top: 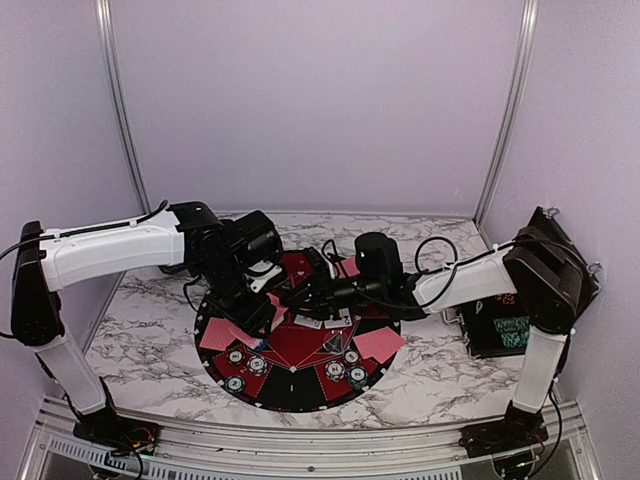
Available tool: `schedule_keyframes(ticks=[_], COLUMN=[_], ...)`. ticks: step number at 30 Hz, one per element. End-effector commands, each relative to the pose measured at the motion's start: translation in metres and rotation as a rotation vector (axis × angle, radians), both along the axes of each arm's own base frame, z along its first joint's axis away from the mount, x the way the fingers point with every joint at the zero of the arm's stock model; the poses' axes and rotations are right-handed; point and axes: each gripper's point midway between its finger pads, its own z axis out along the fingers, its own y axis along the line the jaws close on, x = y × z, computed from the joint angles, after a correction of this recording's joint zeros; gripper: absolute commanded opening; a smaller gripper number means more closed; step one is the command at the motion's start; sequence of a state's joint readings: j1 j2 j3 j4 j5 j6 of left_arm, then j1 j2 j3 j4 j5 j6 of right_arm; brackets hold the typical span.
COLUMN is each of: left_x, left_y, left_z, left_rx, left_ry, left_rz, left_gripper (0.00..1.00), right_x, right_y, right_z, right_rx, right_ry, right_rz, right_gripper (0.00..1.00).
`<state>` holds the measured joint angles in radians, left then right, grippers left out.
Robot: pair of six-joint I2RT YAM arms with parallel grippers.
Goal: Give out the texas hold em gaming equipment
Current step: Pick up the poker card from the face-down deck piles.
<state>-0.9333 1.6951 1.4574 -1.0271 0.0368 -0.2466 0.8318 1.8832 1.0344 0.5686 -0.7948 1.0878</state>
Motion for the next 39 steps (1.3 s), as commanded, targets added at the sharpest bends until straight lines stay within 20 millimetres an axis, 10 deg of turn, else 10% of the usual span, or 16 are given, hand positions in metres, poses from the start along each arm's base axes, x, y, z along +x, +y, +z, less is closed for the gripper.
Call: schedule_keyframes(ticks=[1, 19, 39], left_x=[0.0, -0.001, -0.002], left_y=[0.0, 0.001, 0.003], left_z=[0.007, 0.009, 0.009], left_rx=[-0.002, -0.006, -0.006], left_ry=[0.002, 0.002, 0.001], left_rz=[-0.001, 0.002, 0.006], left_gripper=[0.52, 0.52, 0.52], right_x=[-0.003, 0.004, 0.025], right_y=[0.005, 0.002, -0.014], right_z=[0.0, -0.005, 0.002], right_rx=[0.023, 0.012, 0.014], right_ry=[0.01, 0.024, 0.008], right_rz=[0.024, 0.0, -0.065], right_gripper=[0.28, 0.0, 0.0])
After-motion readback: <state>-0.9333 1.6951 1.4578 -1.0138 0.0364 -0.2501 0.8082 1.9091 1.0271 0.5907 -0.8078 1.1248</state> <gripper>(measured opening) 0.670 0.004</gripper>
